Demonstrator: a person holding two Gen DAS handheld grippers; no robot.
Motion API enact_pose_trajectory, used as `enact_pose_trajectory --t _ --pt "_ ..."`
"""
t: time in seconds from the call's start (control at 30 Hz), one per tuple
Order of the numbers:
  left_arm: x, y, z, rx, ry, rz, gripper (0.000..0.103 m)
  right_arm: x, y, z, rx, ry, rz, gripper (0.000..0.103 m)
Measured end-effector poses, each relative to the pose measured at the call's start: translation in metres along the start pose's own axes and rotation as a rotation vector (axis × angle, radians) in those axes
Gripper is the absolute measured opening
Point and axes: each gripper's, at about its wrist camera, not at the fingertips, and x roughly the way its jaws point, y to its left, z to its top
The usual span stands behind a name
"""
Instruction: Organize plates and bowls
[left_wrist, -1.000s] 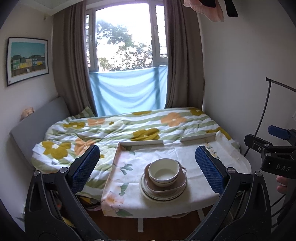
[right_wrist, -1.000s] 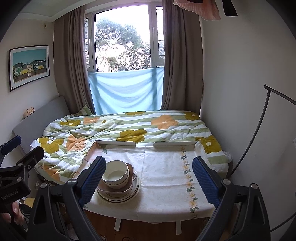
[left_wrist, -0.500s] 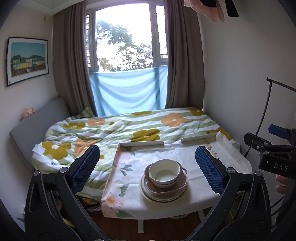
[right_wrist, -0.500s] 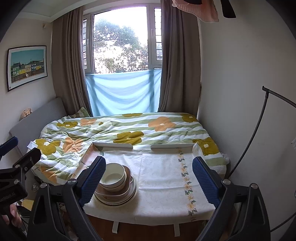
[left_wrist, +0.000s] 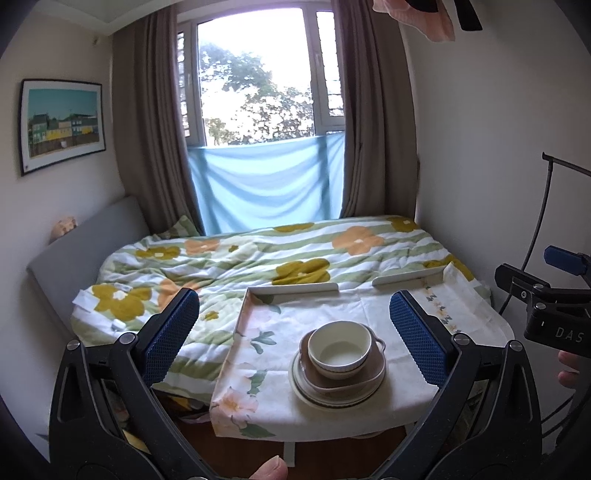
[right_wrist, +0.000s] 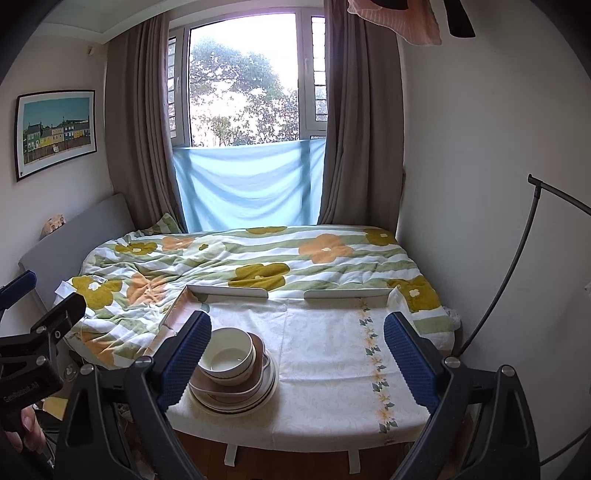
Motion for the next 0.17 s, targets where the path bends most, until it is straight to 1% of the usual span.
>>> enact_pose_trajectory --t 0.17 --pt "0.0034 0.0044 0.0001 -0.008 -0.017 -0.003 0.103 0.0014 0.0005 0.0004 0.001 0.001 -0.001 0.093"
